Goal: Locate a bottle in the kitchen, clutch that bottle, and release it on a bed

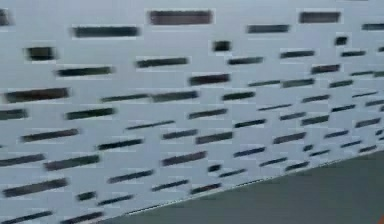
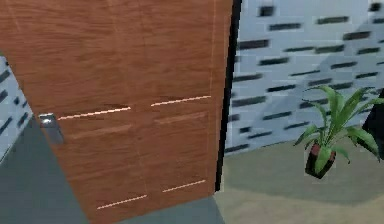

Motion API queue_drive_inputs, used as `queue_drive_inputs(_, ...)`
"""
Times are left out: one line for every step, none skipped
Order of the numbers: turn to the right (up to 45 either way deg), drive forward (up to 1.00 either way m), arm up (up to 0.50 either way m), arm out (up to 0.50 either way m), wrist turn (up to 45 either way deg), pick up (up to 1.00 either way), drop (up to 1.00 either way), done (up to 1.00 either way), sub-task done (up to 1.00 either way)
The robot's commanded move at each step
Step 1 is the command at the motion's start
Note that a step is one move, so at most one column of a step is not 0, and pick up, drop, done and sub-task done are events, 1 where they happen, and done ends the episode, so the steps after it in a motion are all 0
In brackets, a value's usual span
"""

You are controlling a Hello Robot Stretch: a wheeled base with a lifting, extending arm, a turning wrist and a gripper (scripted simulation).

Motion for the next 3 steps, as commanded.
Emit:
queue_drive_inputs(-33.0, 0.0, 0.0, 0.0, 0.0, 0.0, 0.0, 0.0, 0.0)
queue_drive_inputs(0.0, 0.95, 0.0, 0.0, 0.0, 0.0, 0.0, 0.0, 0.0)
queue_drive_inputs(-45.0, 0.0, 0.0, 0.0, 0.0, 0.0, 0.0, 0.0, 0.0)
